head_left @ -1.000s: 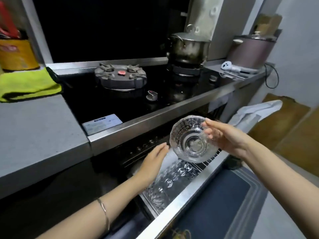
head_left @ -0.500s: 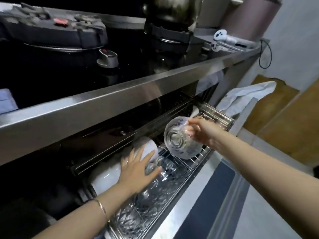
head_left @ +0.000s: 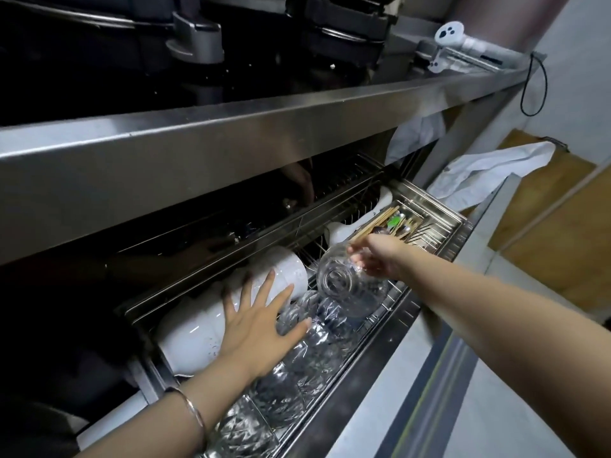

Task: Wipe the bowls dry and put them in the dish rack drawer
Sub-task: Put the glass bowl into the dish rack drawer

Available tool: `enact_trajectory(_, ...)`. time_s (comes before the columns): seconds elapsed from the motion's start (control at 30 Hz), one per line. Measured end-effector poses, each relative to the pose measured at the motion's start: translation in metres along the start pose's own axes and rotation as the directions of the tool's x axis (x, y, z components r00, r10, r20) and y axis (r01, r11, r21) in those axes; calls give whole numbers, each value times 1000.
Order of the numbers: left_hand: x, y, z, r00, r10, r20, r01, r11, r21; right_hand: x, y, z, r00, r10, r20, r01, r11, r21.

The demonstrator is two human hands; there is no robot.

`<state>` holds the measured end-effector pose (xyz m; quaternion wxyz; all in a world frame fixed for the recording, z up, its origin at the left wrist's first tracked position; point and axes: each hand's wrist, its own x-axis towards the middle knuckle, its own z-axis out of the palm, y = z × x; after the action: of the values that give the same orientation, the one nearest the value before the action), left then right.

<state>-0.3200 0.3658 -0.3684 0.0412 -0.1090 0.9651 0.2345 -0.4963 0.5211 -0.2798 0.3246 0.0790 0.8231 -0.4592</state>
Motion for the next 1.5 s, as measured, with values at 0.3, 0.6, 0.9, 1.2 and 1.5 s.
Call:
enact_trajectory(0.3, 0, 0, 0, 1000, -10, 2, 10, 1000, 3, 12, 5, 8, 992, 40, 119, -24, 992, -127)
enact_trajectory(0.6, -1, 0, 1, 1000, -5, -5, 5, 1000, -11, 25, 13, 15, 971, 120, 207, -73, 972, -224)
enact_trajectory(0.9, 0, -2, 4, 1000, -8, -12, 8, 1000, 9, 27, 16, 19, 966, 161, 201, -111, 964, -242)
enact_trajectory(1.2, 0, -1, 3, 1000, -10, -14, 10, 1000, 18, 24, 12, 21, 942, 207, 264, -106, 930, -351)
enact_trajectory(1.5, 1, -1, 3, 1000, -7, -20, 8, 1000, 20, 9, 3, 25, 926, 284, 249, -99, 819, -566)
